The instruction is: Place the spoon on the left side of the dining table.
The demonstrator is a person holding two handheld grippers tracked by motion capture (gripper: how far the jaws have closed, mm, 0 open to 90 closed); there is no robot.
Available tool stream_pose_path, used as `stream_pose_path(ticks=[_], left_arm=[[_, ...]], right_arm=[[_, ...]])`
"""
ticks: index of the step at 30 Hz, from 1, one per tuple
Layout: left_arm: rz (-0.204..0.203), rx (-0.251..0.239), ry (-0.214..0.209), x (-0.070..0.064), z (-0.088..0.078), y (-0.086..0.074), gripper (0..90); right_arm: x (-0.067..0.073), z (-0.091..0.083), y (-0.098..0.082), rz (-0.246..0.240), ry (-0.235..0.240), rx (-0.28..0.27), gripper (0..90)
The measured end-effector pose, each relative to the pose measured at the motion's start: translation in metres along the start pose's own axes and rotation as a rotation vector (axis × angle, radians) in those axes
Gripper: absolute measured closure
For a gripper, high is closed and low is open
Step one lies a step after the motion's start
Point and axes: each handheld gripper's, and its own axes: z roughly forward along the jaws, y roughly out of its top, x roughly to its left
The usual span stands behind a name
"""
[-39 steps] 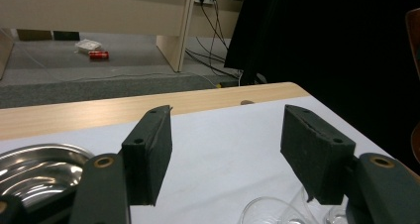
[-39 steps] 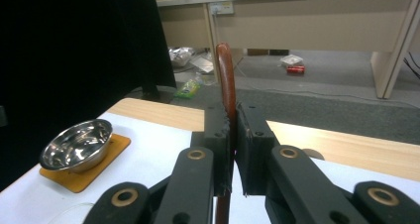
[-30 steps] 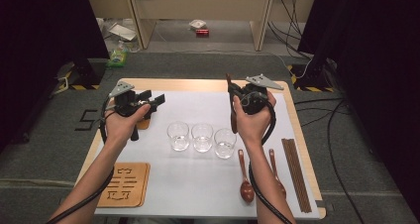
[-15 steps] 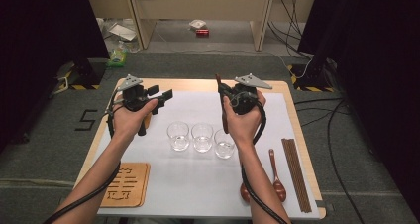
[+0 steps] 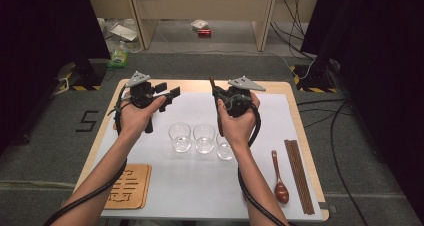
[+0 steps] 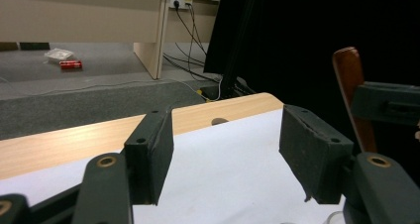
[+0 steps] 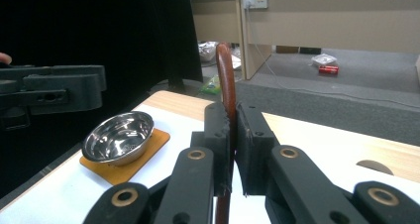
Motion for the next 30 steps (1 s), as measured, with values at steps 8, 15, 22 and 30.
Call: stream_pose_path(ticks=[8,15,22,30], left_arm=[[0.007,-0.019,-0.027,-0.013,0.008,0.008,40.2],[0.008,-0.030,-0.054,-0.023,0.014,0.016,42.1],[0.008,-0.025,-0.069,-0.031,0.022,0.017,44.2],[-0.012,-0.028,-0.080,-0.034,0.027,0.017,46.2]], right_arm=[[0.009,0.004,0.001,-0.007,0.014,0.002,84.6],[0.015,0.009,0.000,-0.015,0.028,0.005,84.6],[0.021,0.013,-0.002,-0.024,0.037,0.015,84.6],[0.024,0.015,-0.005,-0.027,0.043,0.020,84.6]])
